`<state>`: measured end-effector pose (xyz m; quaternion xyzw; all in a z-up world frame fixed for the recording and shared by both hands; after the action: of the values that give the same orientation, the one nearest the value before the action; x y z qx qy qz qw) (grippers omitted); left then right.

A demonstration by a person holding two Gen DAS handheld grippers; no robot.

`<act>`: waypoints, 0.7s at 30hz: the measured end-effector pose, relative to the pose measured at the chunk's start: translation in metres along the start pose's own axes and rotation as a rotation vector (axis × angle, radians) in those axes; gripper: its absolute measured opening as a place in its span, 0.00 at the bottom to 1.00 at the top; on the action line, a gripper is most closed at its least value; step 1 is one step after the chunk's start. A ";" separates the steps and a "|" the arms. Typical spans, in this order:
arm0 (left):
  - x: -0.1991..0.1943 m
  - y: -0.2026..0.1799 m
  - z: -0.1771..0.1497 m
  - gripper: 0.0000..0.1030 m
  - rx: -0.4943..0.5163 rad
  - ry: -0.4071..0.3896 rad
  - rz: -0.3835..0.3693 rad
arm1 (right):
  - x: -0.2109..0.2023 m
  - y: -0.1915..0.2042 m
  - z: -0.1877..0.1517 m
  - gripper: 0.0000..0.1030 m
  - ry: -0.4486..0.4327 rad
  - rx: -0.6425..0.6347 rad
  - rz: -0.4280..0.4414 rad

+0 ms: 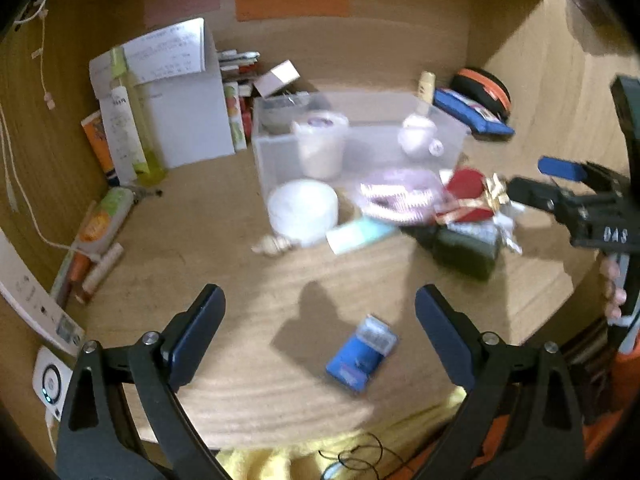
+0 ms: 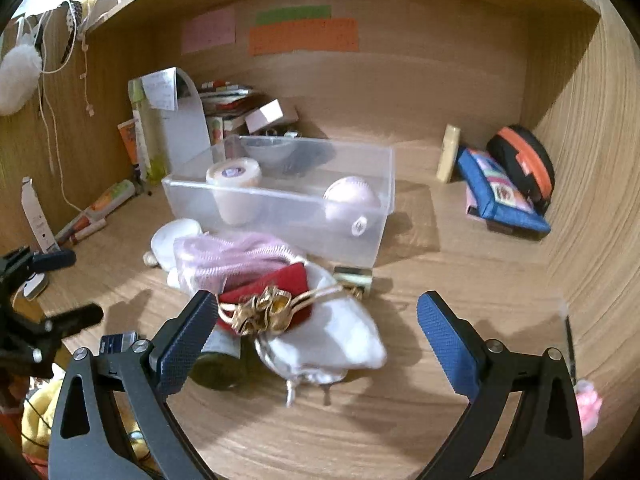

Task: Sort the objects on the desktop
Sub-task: 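Grasp the blue Max card with left gripper while right gripper grasps the red pouch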

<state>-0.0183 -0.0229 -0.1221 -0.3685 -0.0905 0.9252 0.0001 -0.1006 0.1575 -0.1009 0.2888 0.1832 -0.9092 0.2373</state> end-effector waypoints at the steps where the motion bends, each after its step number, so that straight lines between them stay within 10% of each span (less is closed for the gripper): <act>1: 0.001 0.000 -0.006 0.93 -0.002 0.013 -0.005 | 0.001 0.002 -0.002 0.97 0.003 0.004 0.006; 10: 0.024 0.006 -0.044 0.72 -0.026 0.135 -0.025 | 0.006 0.023 -0.007 0.95 0.006 -0.026 0.038; 21: 0.023 0.008 -0.043 0.53 0.000 0.058 -0.022 | 0.026 0.039 -0.002 0.75 0.025 -0.029 0.096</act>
<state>-0.0048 -0.0223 -0.1695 -0.3940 -0.0946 0.9141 0.0129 -0.0975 0.1180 -0.1260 0.3051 0.1854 -0.8903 0.2828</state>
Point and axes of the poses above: each gripper's, at about its wrist camera, not at the fingertips, and x roughly the way its jaws point, y to its left, z to its top, the point moved 10 cm from there along x, roughly the way its jaws point, and after that the axes turned 15 degrees about -x, right-handed, at the moved point
